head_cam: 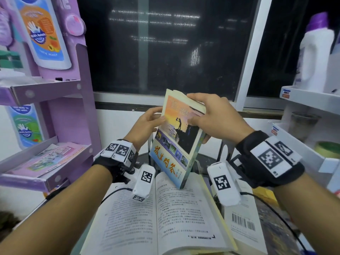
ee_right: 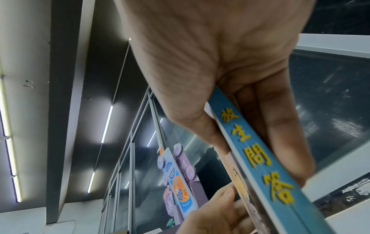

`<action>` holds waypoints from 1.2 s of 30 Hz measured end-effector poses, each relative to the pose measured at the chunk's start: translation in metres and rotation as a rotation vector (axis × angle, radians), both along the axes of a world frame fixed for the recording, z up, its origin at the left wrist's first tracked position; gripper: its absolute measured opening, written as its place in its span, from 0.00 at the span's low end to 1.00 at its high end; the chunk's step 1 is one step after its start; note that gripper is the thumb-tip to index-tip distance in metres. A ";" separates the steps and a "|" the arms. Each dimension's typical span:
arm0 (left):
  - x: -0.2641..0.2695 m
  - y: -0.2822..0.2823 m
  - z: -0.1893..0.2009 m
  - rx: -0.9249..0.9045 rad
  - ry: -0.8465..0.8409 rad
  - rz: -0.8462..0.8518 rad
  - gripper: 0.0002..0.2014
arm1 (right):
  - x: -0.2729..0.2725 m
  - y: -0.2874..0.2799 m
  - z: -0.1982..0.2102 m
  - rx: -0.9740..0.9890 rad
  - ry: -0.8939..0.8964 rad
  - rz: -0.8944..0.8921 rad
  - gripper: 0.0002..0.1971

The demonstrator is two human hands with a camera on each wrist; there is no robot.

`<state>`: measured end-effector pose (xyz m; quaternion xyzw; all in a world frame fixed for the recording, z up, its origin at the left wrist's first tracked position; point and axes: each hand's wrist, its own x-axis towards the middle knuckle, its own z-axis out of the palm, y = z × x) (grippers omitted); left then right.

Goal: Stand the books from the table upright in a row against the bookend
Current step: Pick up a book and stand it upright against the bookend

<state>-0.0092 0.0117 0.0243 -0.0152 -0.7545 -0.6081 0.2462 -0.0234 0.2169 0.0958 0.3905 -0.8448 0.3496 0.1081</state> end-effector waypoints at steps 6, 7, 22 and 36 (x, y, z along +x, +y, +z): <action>-0.016 -0.025 -0.014 0.016 -0.108 0.119 0.18 | -0.029 -0.012 -0.006 -0.024 0.017 -0.102 0.22; -0.018 -0.029 -0.017 0.010 -0.135 0.129 0.18 | -0.035 -0.014 -0.008 -0.032 0.016 -0.119 0.22; -0.055 -0.066 -0.053 0.051 -0.325 0.151 0.18 | -0.116 -0.097 -0.057 0.076 0.057 -0.282 0.25; -0.060 -0.075 -0.063 0.149 -0.224 -0.009 0.15 | -0.146 -0.153 -0.106 0.192 0.027 -0.174 0.19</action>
